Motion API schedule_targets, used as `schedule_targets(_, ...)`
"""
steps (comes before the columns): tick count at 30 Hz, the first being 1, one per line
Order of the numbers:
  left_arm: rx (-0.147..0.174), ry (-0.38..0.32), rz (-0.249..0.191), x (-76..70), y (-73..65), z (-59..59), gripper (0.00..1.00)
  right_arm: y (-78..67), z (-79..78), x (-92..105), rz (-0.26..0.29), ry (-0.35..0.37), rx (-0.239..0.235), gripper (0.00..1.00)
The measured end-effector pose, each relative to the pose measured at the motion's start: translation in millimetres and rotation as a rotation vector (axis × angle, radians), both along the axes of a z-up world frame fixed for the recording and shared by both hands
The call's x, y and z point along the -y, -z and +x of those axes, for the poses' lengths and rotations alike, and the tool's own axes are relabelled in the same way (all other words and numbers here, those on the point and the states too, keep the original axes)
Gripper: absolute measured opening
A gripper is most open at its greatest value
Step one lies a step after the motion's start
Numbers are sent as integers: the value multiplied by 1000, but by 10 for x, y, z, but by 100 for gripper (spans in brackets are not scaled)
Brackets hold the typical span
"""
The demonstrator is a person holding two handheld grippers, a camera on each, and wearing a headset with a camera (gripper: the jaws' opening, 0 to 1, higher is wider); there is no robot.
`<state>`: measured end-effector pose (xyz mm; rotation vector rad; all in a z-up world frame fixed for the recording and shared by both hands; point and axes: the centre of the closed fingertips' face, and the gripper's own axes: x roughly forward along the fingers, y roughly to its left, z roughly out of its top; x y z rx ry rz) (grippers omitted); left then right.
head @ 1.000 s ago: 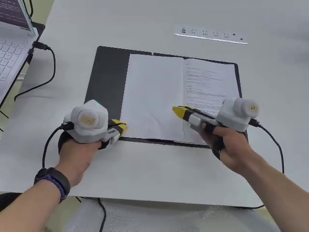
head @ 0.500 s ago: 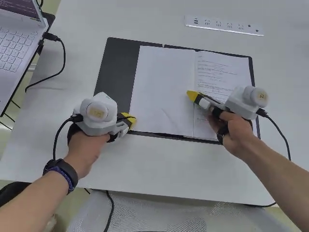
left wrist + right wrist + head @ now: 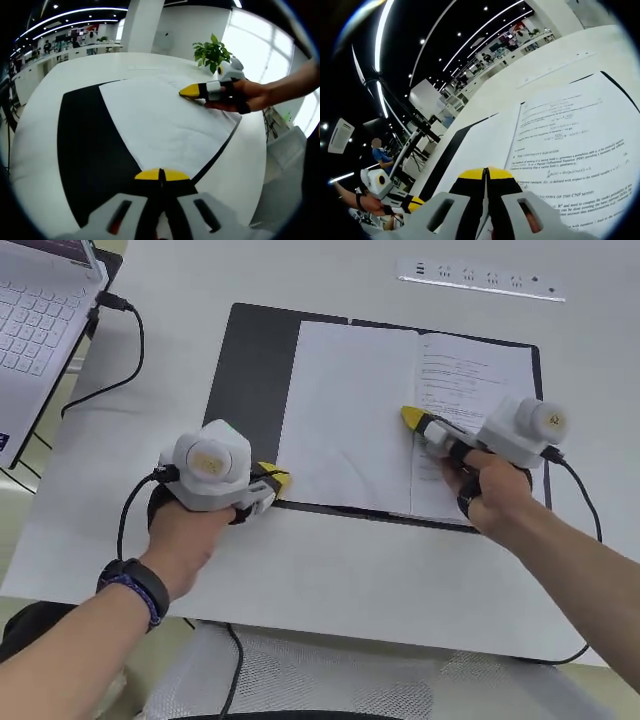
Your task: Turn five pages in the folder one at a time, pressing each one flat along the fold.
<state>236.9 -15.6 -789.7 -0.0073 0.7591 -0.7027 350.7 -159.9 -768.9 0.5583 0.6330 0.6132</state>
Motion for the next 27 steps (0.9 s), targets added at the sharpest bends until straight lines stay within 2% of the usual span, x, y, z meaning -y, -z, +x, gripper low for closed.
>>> schedule_targets(5,-3,-4,-2,-1,6,2,0,-53,80,-37,-13,30,8,0)
schedule_targets(10,-4,-5,-3,-4,7,2,0,-66,184,-51,10,67,5,0)
schedule_targets(13,-6,-6,-3,-5,9,3,0,-78,279,-36,-14,95,22,0)
schedule_targets(20,-15,-12,-9,-8,9,5,0,-81,476,18,20,174,23,0)
schedule_targets(27,-15,-14,-10,-6,7,7,0,-76,661,71,25,232,37,0)
